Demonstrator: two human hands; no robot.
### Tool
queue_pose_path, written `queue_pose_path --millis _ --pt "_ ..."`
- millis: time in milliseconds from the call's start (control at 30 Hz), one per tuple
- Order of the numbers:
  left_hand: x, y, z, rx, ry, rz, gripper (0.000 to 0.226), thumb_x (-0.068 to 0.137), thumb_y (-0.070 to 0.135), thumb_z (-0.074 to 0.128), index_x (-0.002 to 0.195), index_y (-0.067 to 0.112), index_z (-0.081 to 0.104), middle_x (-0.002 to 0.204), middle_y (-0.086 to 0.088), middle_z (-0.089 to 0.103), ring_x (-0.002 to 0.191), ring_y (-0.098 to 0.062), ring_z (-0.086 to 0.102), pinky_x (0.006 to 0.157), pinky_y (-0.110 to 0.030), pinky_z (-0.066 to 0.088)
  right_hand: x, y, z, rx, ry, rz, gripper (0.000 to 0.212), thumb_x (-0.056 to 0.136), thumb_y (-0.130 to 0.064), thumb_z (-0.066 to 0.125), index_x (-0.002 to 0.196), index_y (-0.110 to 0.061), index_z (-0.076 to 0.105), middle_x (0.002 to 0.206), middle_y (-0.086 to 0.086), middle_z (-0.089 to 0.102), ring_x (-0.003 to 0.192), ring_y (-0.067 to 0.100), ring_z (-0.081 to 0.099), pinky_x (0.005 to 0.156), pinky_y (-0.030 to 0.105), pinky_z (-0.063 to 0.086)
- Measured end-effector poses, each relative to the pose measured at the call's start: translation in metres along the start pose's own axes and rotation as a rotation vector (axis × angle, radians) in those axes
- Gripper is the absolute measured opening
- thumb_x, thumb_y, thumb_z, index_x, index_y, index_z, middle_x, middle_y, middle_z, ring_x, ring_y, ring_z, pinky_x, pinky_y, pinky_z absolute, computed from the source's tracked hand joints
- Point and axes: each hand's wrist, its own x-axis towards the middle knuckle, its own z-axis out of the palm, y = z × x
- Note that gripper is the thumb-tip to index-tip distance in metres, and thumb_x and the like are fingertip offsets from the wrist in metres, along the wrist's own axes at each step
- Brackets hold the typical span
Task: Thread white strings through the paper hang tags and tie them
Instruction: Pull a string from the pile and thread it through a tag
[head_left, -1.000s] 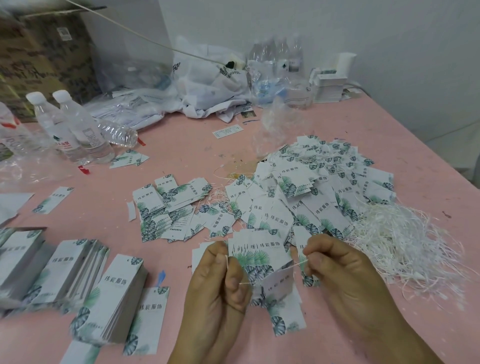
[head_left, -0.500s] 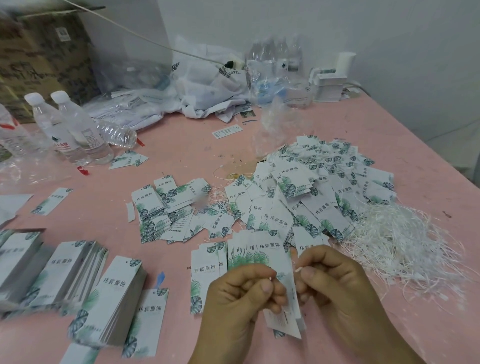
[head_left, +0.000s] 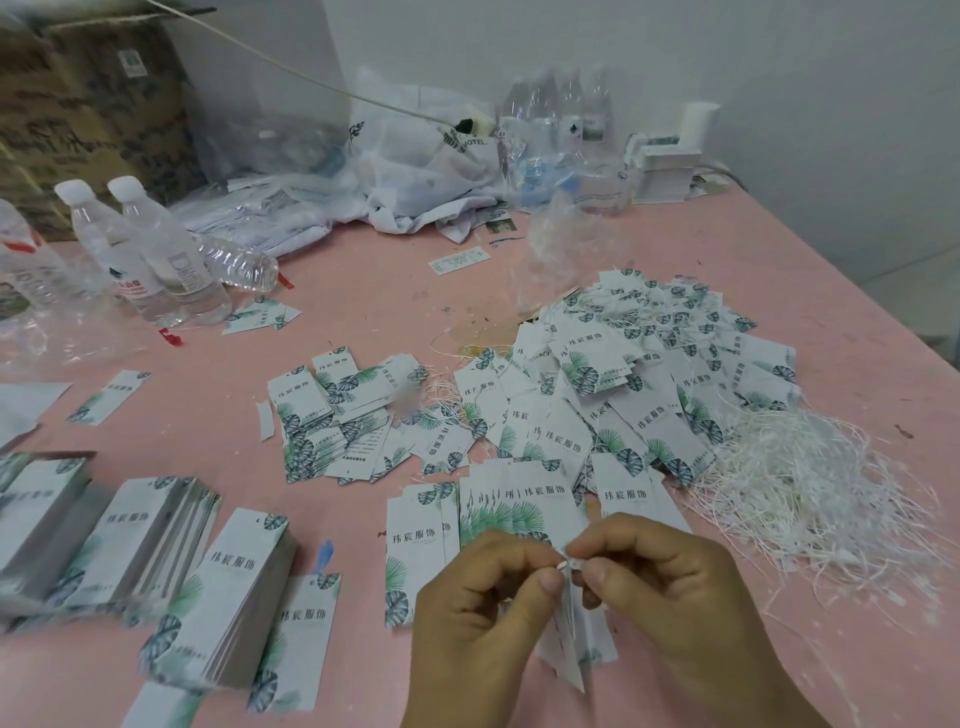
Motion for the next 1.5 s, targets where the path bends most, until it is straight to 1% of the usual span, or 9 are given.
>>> queue_pose_path --millis 133,333,533,700,833,1167,1333,1400,1500 --pt "0.001 0.001 0.002 0.098 0.016 0.072 0.006 0.076 0.029 0.072 0.075 0.034 0.074 0.070 0.010 0.062 0.060 -0.003 0.052 0.061 -0.014 0.041 -0.001 -0.001 0.001 -0.035 0.011 -0.043 0.013 0.072 -0.030 0.070 0.082 -0.031 0.078 0.069 0.000 0.070 0.062 0.007 0.065 0.062 0.019 0.054" --pt "0.000 0.001 0.003 0.112 0.016 0.056 0.006 0.076 0.029 0.072 0.075 0.035 0.075 0.069 0.009 0.062 0.060 -0.001 0.052 0.060 -0.013 0.041 0.000 -0.003 0.003 -0.045 0.004 -0.097 0.013 0.074 -0.025 0.069 0.082 -0.030 0.078 0.072 -0.004 0.068 0.062 0.007 0.062 0.062 0.017 0.051" --pt "-0.001 0.000 0.002 0.130 0.015 0.025 0.006 0.074 0.031 0.071 0.069 0.028 0.072 0.064 0.005 0.059 0.058 -0.001 0.049 0.058 -0.013 0.038 0.001 0.001 0.001 -0.166 0.005 -0.205 0.036 0.077 0.001 0.067 0.085 -0.033 0.077 0.082 -0.009 0.068 0.073 0.007 0.065 0.067 0.012 0.049" --pt "-0.001 0.000 0.003 0.118 0.008 0.010 0.009 0.072 0.031 0.071 0.066 0.025 0.070 0.062 0.005 0.057 0.055 -0.002 0.046 0.057 -0.012 0.038 0.003 0.001 0.002 -0.322 0.001 -0.294 0.020 0.085 -0.019 0.066 0.093 -0.035 0.075 0.087 -0.011 0.067 0.078 0.009 0.067 0.070 0.011 0.047" --pt "-0.001 -0.001 0.003 0.110 -0.015 -0.020 0.009 0.071 0.034 0.072 0.066 0.027 0.072 0.064 0.001 0.059 0.056 -0.003 0.047 0.057 -0.015 0.039 0.003 0.000 -0.002 -0.396 -0.027 -0.319 0.017 0.086 -0.021 0.065 0.095 -0.033 0.075 0.088 -0.014 0.066 0.077 0.004 0.065 0.069 0.006 0.044" --pt "0.001 -0.004 -0.002 -0.020 -0.076 -0.091 0.009 0.068 0.033 0.079 0.069 0.025 0.075 0.065 0.001 0.062 0.058 -0.007 0.051 0.058 -0.019 0.042 0.003 -0.001 -0.008 -0.112 -0.124 -0.120 0.011 0.077 -0.026 0.074 0.083 -0.034 0.073 0.077 -0.008 0.068 0.069 0.002 0.063 0.066 0.013 0.048" --pt "0.004 -0.004 -0.005 -0.072 -0.138 -0.086 0.013 0.069 0.032 0.081 0.069 0.022 0.073 0.064 0.003 0.061 0.057 -0.008 0.049 0.056 -0.019 0.040 0.003 0.003 -0.005 -0.006 -0.142 -0.022 0.015 0.070 -0.026 0.079 0.082 -0.026 0.070 0.074 0.001 0.066 0.069 0.009 0.060 0.066 0.020 0.049" --pt "0.005 -0.005 -0.006 -0.158 -0.164 -0.135 0.025 0.067 0.040 0.086 0.069 0.019 0.073 0.064 0.001 0.060 0.054 -0.011 0.048 0.053 -0.021 0.039 0.002 0.005 -0.007 0.056 -0.120 0.017 0.020 0.070 -0.027 0.077 0.089 -0.028 0.071 0.082 0.000 0.068 0.077 0.012 0.062 0.071 0.021 0.050" --pt "0.008 -0.002 -0.007 -0.381 -0.232 -0.201 0.029 0.069 0.037 0.088 0.071 0.014 0.072 0.066 -0.004 0.060 0.049 -0.013 0.050 0.047 -0.020 0.041 0.002 0.011 -0.013 -0.063 -0.151 0.100 0.041 0.078 -0.034 0.070 0.118 -0.034 0.063 0.115 -0.008 0.066 0.110 0.009 0.060 0.092 0.030 0.047"
